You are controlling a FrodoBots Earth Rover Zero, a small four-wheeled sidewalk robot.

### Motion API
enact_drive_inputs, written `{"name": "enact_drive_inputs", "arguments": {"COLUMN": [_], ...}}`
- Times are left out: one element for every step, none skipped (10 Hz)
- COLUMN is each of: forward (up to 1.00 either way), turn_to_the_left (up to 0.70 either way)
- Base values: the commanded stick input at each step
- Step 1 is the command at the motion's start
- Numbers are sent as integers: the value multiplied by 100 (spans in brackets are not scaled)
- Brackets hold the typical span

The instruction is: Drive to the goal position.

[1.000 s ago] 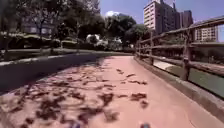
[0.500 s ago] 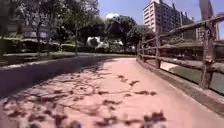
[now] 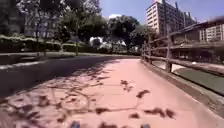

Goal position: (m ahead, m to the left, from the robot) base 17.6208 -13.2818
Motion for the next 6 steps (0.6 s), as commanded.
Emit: {"name": "enact_drive_inputs", "arguments": {"forward": [100, 100, 100, 100, 100, 100], "turn_to_the_left": [0, 0, 0, 0, 0, 0]}}
